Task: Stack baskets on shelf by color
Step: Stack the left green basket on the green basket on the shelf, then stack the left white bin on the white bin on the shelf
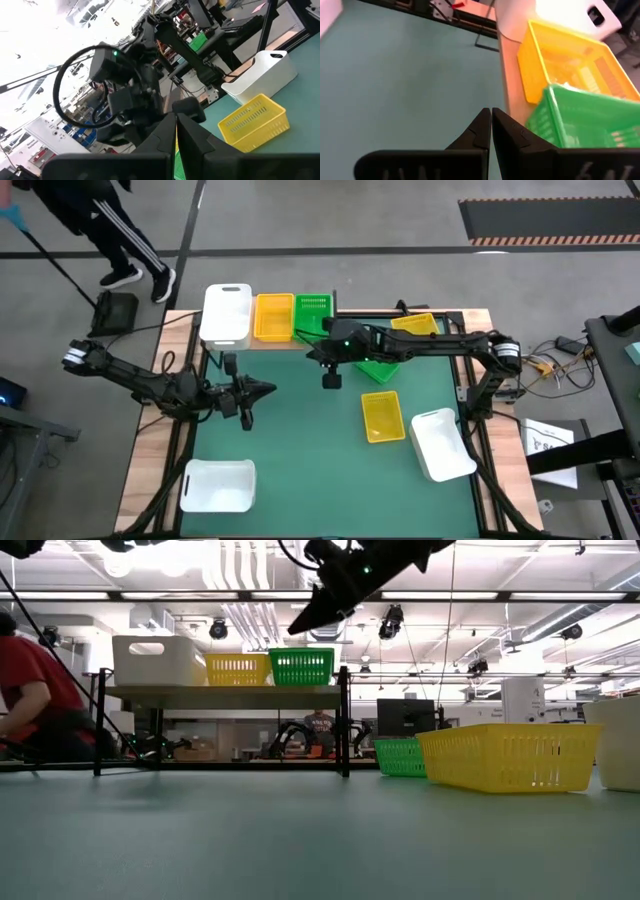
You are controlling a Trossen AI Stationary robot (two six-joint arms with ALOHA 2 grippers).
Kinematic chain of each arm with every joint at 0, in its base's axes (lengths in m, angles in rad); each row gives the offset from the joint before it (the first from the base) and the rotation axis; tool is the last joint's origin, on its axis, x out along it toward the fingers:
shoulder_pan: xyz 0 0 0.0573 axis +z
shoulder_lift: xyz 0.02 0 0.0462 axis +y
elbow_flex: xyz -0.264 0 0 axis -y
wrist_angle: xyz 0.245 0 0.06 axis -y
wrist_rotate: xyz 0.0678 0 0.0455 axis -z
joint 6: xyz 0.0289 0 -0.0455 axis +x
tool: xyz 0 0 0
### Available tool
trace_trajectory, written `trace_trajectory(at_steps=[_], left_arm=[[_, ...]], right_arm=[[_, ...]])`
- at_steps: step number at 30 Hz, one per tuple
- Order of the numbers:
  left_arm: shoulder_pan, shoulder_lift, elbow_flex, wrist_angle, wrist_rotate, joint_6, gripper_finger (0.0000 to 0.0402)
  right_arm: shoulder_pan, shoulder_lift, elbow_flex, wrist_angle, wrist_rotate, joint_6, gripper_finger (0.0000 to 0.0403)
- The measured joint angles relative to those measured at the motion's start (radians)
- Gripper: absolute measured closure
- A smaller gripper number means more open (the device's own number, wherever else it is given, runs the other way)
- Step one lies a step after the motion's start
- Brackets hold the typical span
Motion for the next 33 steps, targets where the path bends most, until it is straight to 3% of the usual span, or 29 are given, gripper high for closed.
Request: trace_trajectory(at_steps=[21, 25, 33], left_arm=[[0.0, 0.0, 0.0, 0.003, 0.0, 0.027, 0.0402], [0.0, 0.0, 0.0, 0.003, 0.0, 0.027, 0.0402], [0.0, 0.005, 0.0, 0.003, 0.0, 0.027, 0.0402]], right_arm=[[-0.123, 0.0, -0.031, -0.006, -0.001, 0.03, 0.0394], [-0.103, -0.008, -0.031, -0.032, -0.004, 0.052, 0.0394], [0.014, -0.086, -0.036, -0.252, -0.014, 0.068, 0.0394]])
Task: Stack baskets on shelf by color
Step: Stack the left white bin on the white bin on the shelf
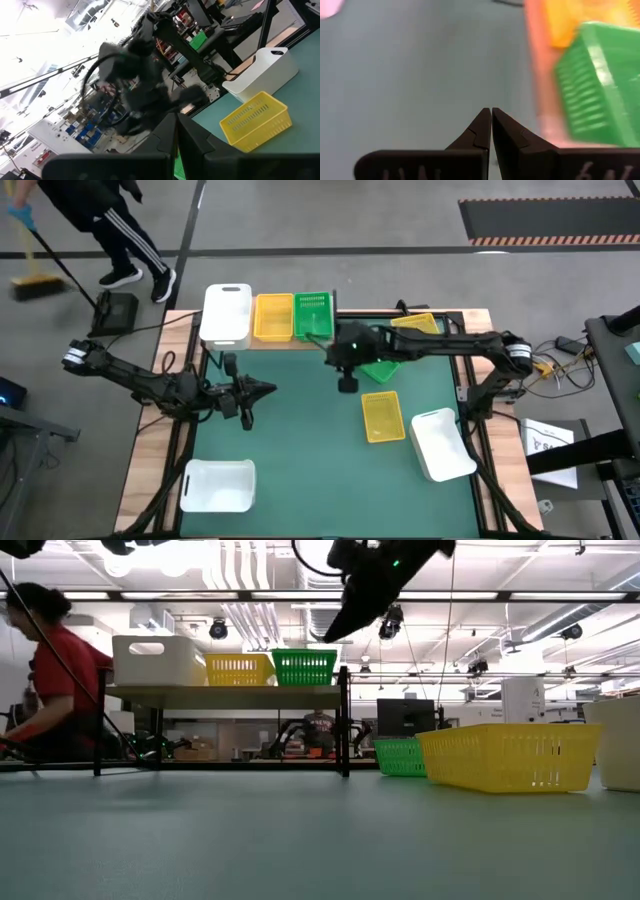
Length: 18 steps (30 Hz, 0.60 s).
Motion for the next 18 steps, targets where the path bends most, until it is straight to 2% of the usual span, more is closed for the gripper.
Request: trace_trajectory(at_steps=[4, 12, 15, 18], left_arm=[[0.0, 0.009, 0.0, 0.001, 0.0, -0.009, 0.0402], [0.0, 0.059, -0.001, 0.066, 0.0, -0.088, 0.0402], [0.0, 0.102, -0.001, 0.125, 0.003, -0.131, 0.0402], [0.0, 0.16, -0.001, 0.193, 0.007, -0.184, 0.0402]], right_arm=[[0.079, -0.036, -0.025, -0.096, -0.001, 0.016, 0.0394], [0.217, -0.144, -0.203, -0.108, 0.005, 0.096, 0.0394], [0.249, -0.21, -0.291, -0.02, 0.011, 0.113, 0.0394], [0.271, -0.29, -0.427, 0.212, 0.011, 0.073, 0.0394]])
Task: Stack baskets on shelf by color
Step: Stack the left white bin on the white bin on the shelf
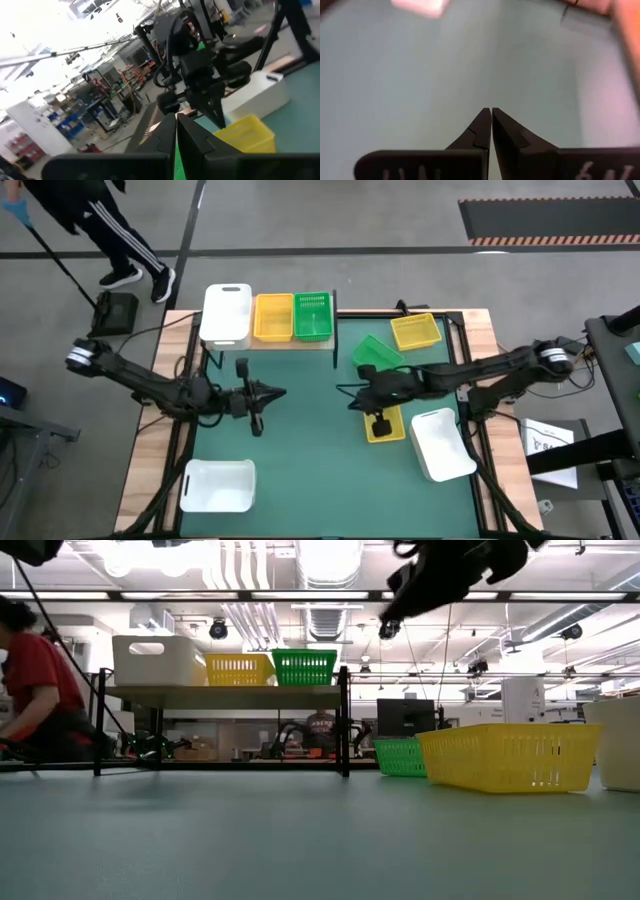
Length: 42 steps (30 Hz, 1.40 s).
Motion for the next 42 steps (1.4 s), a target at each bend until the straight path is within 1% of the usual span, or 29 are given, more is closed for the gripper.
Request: trace_trajectory(at_steps=[3, 7, 8, 10, 13, 16, 20, 23, 26, 31, 34, 38, 42], left_arm=[[-0.003, 0.069, 0.0, 0.067, 0.015, -0.124, 0.0402], [-0.012, 0.163, 0.011, 0.077, 0.056, -0.406, 0.0402], [-0.019, 0.189, 0.018, 0.077, 0.057, -0.475, 0.0402], [-0.034, 0.239, 0.032, 0.078, 0.059, -0.585, 0.0402], [-0.049, 0.315, 0.047, 0.074, 0.06, -0.732, 0.0402], [-0.05, 0.372, 0.071, 0.013, 0.06, -0.895, 0.0402], [-0.05, 0.406, 0.126, -0.224, 0.059, -1.085, 0.0402], [-0.05, 0.423, 0.188, -0.417, 0.049, -1.174, 0.0402], [-0.049, 0.435, 0.239, -0.557, 0.046, -1.188, 0.0402], [-0.05, 0.434, 0.314, -0.733, 0.047, -1.188, 0.0402], [-0.049, 0.43, 0.349, -0.784, 0.063, -1.188, 0.0402], [-0.05, 0.431, 0.402, -0.839, 0.123, -1.188, 0.0402], [-0.053, 0.433, 0.446, -0.905, 0.181, -1.188, 0.0402]], right_arm=[[0.006, -0.071, -0.158, 0.28, -0.007, -0.054, 0.0394], [-0.018, -0.119, -0.339, 0.624, -0.009, -0.137, 0.0394], [-0.029, -0.122, -0.367, 0.691, -0.009, -0.148, 0.0394], [-0.054, -0.134, -0.399, 0.741, -0.009, -0.156, 0.0394], [-0.095, -0.154, -0.407, 0.724, -0.008, -0.143, 0.0394], [-0.132, -0.182, -0.405, 0.678, -0.001, -0.119, 0.0394], [-0.167, -0.225, -0.394, 0.584, 0.003, -0.072, 0.0394], [-0.173, -0.261, -0.391, 0.494, 0.003, -0.037, 0.0391], [-0.173, -0.287, -0.39, 0.432, 0.002, -0.004, 0.0377], [-0.173, -0.302, -0.388, 0.336, 0.001, 0.038, 0.0338], [-0.168, -0.301, -0.378, 0.26, -0.007, 0.06, 0.0312], [-0.139, -0.3, -0.346, 0.13, -0.01, 0.1, 0.0281], [-0.093, -0.3, -0.288, -0.007, -0.01, 0.117, 0.0261]])
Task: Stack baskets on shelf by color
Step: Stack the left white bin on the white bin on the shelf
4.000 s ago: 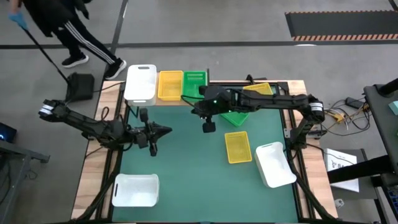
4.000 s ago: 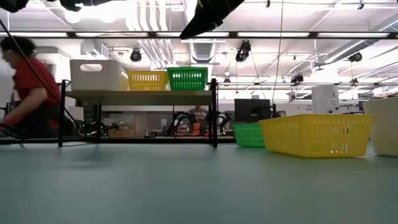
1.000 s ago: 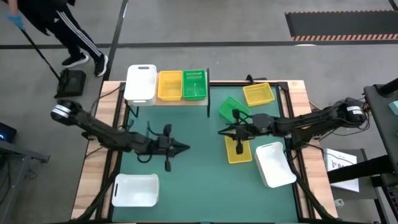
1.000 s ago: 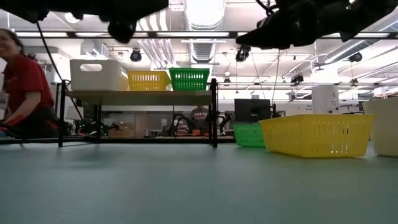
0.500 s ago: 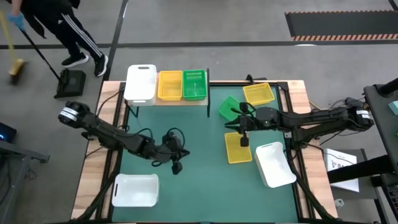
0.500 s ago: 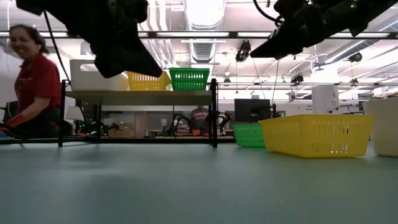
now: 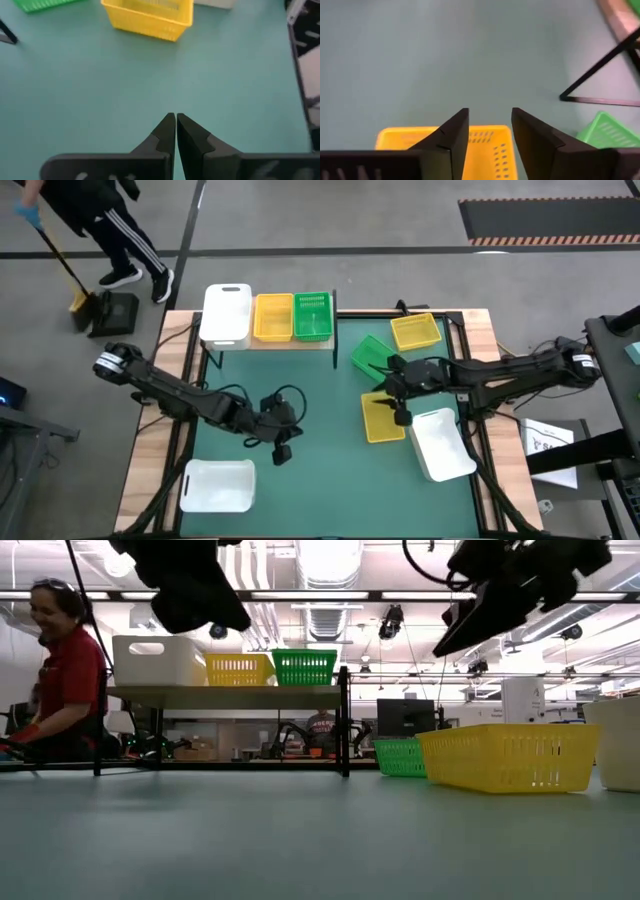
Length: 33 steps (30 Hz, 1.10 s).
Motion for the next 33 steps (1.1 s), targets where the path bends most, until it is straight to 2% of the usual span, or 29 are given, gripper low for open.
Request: trace_trajectory(at_steps=[4, 13, 18, 21, 23, 27, 30, 33], left_arm=[[-0.009, 0.0, 0.047, -0.109, 0.054, -0.057, 0.0402], [-0.057, 0.024, 0.148, -0.367, 0.171, -0.337, 0.0402], [-0.089, 0.059, 0.217, -0.496, 0.388, -0.677, 0.0402], [-0.131, 0.092, 0.279, -0.519, 0.543, -0.85, 0.0402], [-0.162, 0.113, 0.326, -0.525, 0.605, -0.963, 0.0402], [-0.224, 0.15, 0.401, -0.605, 0.6, -1.203, 0.0402], [-0.266, 0.177, 0.399, -0.633, 0.588, -1.404, 0.0402], [-0.291, 0.201, 0.388, -0.613, 0.588, -1.508, 0.0402]], right_arm=[[0.044, 0.001, 0.046, -0.071, 0.002, 0.018, 0.0252], [0.071, 0.002, 0.055, -0.059, 0.01, -0.008, 0.0265], [0.071, 0.002, 0.055, -0.036, 0.012, -0.039, 0.0271], [0.071, 0.003, 0.055, -0.009, 0.013, -0.077, 0.027], [0.069, 0.003, 0.055, 0.037, 0.013, -0.119, 0.0268], [0.068, 0.003, 0.055, 0.132, 0.013, -0.194, 0.0266], [0.066, 0.003, 0.055, 0.17, 0.013, -0.249, 0.0268], [0.055, 0.003, 0.055, 0.185, 0.012, -0.307, 0.0272]])
